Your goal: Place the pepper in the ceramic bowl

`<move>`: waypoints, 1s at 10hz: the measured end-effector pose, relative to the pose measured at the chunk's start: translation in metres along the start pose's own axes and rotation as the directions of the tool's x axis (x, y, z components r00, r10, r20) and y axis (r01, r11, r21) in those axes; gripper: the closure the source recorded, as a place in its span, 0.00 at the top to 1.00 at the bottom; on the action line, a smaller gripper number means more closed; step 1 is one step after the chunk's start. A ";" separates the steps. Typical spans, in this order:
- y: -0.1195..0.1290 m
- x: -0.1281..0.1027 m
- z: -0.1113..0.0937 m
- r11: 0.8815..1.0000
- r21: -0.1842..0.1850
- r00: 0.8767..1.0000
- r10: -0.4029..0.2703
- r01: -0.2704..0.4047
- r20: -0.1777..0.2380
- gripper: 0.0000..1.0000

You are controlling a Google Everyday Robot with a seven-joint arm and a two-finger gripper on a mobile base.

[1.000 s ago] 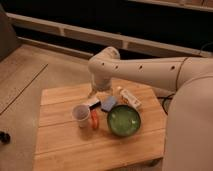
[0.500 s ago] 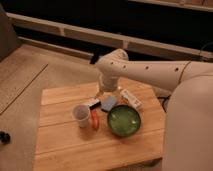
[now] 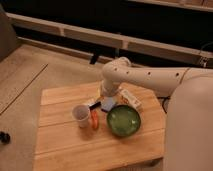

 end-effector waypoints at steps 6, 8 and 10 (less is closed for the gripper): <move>0.003 -0.003 0.001 1.000 0.011 1.000 -0.029 0.029 0.007 0.65; 0.004 -0.015 -0.005 0.996 0.055 0.997 -0.072 0.070 0.035 0.65; 0.025 -0.025 -0.003 0.984 0.093 0.987 -0.158 0.153 0.044 0.65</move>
